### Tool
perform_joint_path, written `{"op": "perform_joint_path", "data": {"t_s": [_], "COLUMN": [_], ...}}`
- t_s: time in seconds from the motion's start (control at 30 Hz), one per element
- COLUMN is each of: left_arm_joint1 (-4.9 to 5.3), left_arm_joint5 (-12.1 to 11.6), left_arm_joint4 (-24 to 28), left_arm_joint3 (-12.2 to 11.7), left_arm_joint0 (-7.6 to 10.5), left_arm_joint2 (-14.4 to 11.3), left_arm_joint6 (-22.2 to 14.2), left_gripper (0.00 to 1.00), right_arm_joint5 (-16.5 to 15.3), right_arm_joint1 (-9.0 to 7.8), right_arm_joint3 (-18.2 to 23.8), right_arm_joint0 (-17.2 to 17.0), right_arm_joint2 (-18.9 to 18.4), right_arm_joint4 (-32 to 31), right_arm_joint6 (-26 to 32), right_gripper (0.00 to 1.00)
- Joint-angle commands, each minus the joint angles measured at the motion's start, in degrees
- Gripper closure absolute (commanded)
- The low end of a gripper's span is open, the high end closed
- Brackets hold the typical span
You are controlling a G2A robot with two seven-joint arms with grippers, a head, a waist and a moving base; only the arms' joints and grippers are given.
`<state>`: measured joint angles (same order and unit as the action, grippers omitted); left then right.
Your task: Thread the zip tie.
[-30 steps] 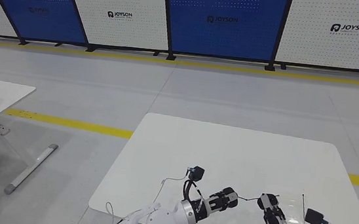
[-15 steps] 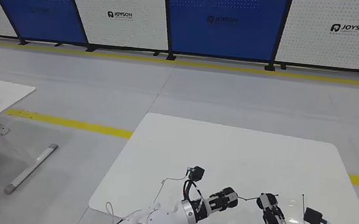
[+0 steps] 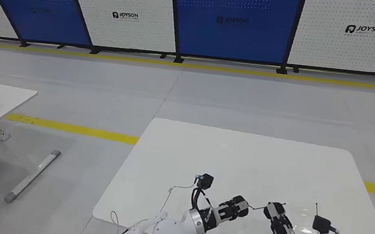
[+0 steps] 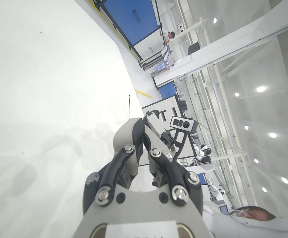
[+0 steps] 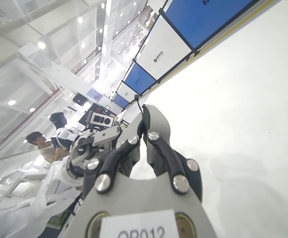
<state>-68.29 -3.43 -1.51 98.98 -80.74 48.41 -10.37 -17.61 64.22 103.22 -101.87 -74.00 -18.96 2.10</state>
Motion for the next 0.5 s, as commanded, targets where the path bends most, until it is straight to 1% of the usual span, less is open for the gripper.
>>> {"op": "perform_joint_path", "data": {"t_s": [0.0,0.2,0.37,0.47], "left_arm_joint1": [0.0,0.0,0.0,0.0], "left_arm_joint5": [0.0,0.0,0.0,0.0], "left_arm_joint4": [0.0,0.0,0.0,0.0], "left_arm_joint3": [0.0,0.0,0.0,0.0], "left_arm_joint0": [0.0,0.0,0.0,0.0], "left_arm_joint2": [0.0,0.0,0.0,0.0], "left_arm_joint6": [0.0,0.0,0.0,0.0], "left_gripper": [1.0,1.0,1.0,1.0], "right_arm_joint5": [-0.1,-1.5,-0.7,-0.9], "right_arm_joint1": [0.11,0.22,0.33,0.48], "right_arm_joint3": [-0.5,-1.1,-0.6,-0.5], "right_arm_joint0": [0.5,0.4,-0.4,-0.9], "right_arm_joint2": [0.1,-0.3,-0.3,-0.2], "right_arm_joint4": [1.2,2.6,2.9,4.4], "right_arm_joint6": [0.5,1.1,1.5,1.2], "right_gripper": [1.0,1.0,1.0,1.0]}}
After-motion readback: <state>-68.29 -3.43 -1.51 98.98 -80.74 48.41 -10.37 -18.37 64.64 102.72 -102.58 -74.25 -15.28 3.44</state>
